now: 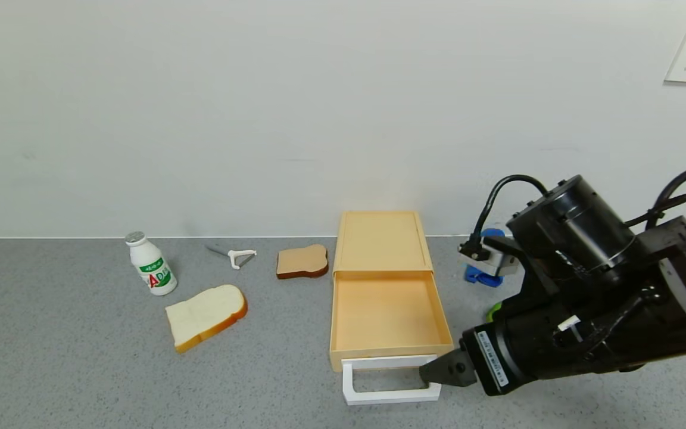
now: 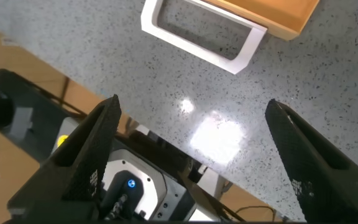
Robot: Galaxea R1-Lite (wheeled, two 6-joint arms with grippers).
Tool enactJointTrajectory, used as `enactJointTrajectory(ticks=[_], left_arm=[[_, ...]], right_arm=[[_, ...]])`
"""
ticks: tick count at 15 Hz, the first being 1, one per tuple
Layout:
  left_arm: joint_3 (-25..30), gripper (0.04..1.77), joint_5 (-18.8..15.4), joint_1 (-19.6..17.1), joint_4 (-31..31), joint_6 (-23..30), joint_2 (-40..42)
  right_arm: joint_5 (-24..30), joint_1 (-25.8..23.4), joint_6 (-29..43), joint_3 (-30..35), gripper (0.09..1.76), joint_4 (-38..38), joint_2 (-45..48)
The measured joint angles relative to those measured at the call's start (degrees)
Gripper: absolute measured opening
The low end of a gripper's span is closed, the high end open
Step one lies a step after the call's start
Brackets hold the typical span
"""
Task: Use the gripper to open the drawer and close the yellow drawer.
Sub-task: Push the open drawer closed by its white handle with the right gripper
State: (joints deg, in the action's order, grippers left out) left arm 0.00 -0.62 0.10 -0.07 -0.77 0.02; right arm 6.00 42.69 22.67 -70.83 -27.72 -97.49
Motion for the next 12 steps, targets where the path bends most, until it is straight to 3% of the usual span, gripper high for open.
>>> enactJointTrajectory(ticks=[7,12], left_arm=[[0.00,1.72,0.00,0.00,0.00,0.00,0.00],[0.00,1.72,0.00,0.00,-0.02,0.00,0.00]], right_arm=[[-10.81,6.91,7.08,-10.90,1.71,-2.15,-14.45],[-14.46,8.08,11.89,-22.16,1.71,-10.37,-23.84]])
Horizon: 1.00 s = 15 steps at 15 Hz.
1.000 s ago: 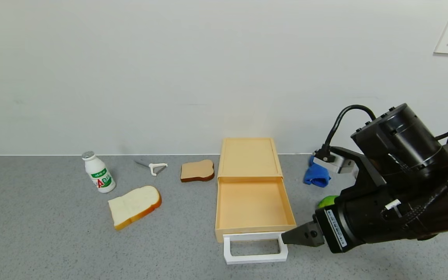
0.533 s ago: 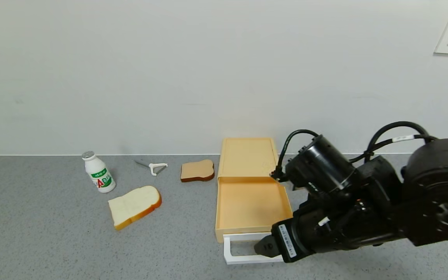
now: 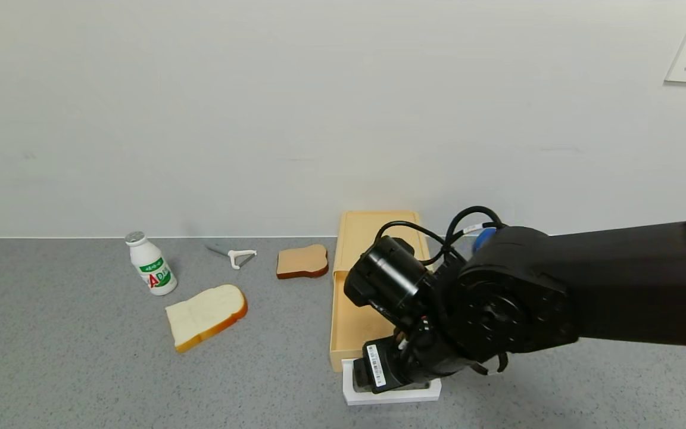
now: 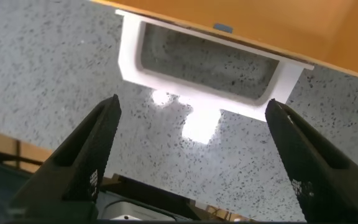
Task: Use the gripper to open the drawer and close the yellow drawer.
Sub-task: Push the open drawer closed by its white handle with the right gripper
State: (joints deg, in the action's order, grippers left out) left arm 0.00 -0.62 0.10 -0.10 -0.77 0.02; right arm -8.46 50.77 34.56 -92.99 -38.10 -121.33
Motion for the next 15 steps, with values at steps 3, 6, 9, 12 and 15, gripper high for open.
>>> enactJointTrajectory(ticks=[3,6,9,12,15], left_arm=[[0.00,1.72,0.00,0.00,0.05,0.00,0.00],[0.00,1.72,0.00,0.00,0.02,-0.02,0.00],[0.00,1.72,0.00,0.00,0.05,-0.02,0.00],[0.00,1.72,0.00,0.00,0.02,-0.02,0.00],[0.00,1.72,0.00,0.00,0.02,0.00,0.00]], right_arm=[[-1.01,0.10,3.50,-5.83,1.71,-2.78,-5.24],[-4.84,0.02,7.02,-9.44,1.71,-4.05,-9.16],[-5.25,-0.12,8.30,-10.92,1.71,-4.18,-10.95],[-7.06,-0.43,9.62,-12.52,1.71,-4.40,-12.02],[-7.24,-0.63,9.73,-14.04,1.71,-4.38,-12.68]])
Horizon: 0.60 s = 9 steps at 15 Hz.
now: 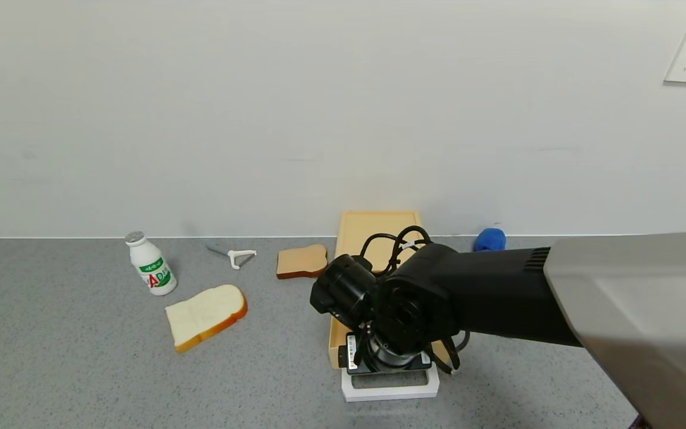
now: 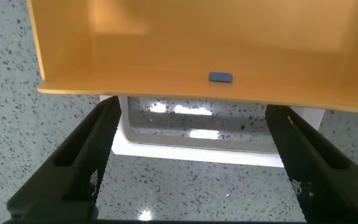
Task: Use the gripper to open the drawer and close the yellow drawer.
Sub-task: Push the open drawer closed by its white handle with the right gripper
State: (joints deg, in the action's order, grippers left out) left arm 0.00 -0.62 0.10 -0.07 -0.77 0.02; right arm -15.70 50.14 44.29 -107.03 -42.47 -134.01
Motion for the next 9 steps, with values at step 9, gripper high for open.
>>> enactJointTrajectory(ticks=[9], left_arm=[[0.00,1.72,0.02,0.00,0.00,0.00,0.00]], right_arm=[[-0.20,-1.19,-0.30,-5.40,1.71,0.39,-2.62]])
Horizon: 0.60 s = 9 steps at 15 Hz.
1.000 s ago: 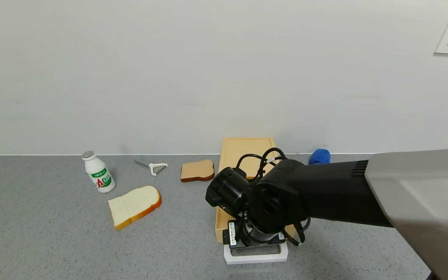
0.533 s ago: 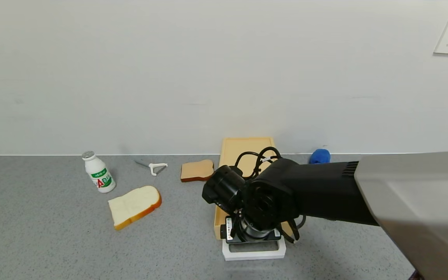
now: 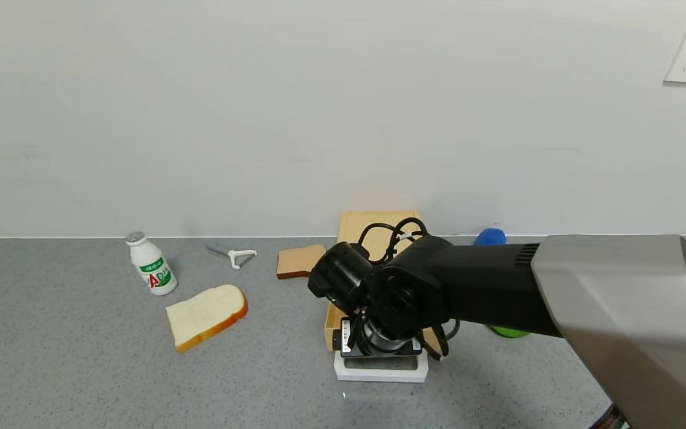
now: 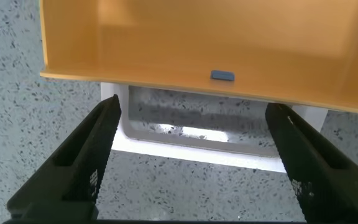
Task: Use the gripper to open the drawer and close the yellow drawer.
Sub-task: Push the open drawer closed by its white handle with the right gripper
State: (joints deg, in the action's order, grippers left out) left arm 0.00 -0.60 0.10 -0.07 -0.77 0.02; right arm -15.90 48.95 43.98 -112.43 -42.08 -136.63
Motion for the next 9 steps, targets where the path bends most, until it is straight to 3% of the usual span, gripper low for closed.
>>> enactJointTrajectory(ticks=[9], left_arm=[[0.00,1.72,-0.02,0.00,-0.02,0.00,0.00]], right_arm=[[-1.07,-3.36,-3.58,-0.94,1.71,7.61,-1.68]])
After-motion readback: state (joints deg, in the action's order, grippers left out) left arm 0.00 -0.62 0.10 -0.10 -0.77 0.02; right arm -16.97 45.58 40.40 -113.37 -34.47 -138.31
